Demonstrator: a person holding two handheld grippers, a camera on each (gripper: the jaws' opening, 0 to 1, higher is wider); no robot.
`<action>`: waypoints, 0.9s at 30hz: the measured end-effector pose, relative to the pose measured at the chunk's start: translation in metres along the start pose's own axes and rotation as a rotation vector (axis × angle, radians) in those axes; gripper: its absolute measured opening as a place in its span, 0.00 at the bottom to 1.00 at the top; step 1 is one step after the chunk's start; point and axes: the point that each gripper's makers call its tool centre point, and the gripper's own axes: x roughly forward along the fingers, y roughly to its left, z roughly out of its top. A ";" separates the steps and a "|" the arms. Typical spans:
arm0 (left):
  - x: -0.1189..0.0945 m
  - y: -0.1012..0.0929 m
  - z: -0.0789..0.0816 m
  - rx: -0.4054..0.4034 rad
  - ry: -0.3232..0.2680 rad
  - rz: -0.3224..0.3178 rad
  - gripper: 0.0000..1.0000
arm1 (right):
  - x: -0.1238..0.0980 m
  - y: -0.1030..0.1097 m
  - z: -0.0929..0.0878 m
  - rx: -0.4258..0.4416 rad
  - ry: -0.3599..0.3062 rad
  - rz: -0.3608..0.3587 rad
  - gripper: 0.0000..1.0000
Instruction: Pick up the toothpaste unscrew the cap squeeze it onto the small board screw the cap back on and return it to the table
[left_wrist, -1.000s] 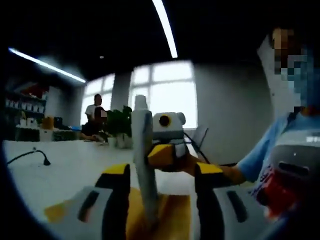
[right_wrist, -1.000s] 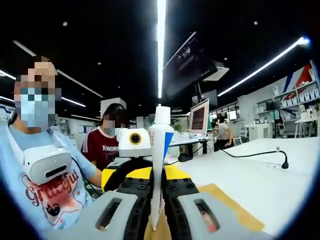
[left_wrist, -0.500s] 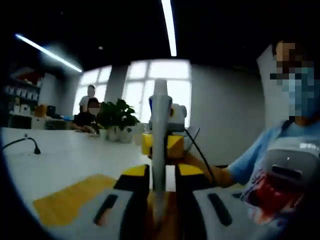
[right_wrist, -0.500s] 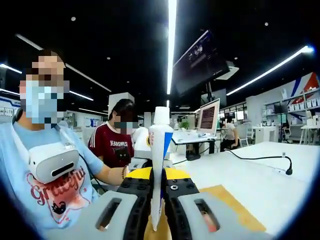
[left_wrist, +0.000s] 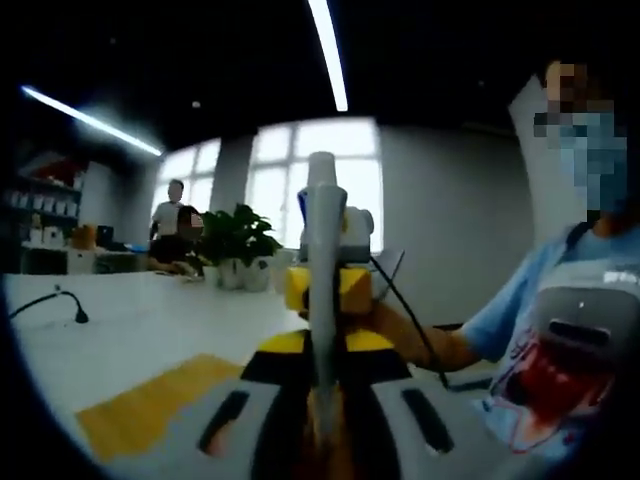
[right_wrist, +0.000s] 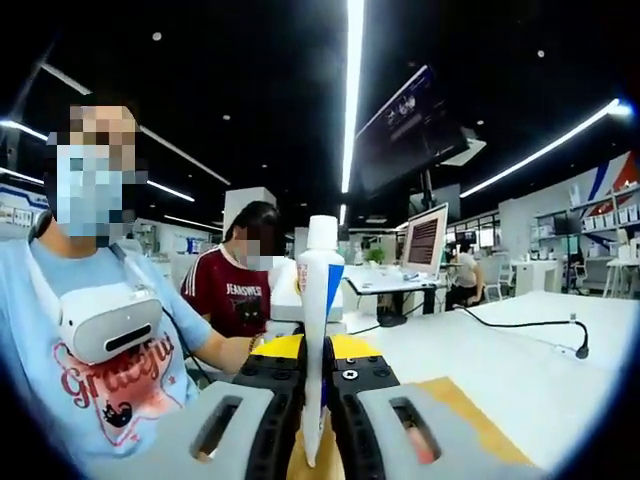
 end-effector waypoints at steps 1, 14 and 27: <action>0.000 0.000 0.001 -0.003 -0.003 -0.004 0.09 | 0.000 0.000 0.000 0.006 -0.006 0.005 0.06; -0.001 -0.001 0.002 -0.002 -0.017 -0.006 0.09 | 0.002 0.004 0.024 0.055 -0.163 0.026 0.08; -0.001 -0.008 0.002 0.000 -0.015 -0.024 0.09 | 0.010 0.008 0.040 -0.116 -0.141 -0.017 0.15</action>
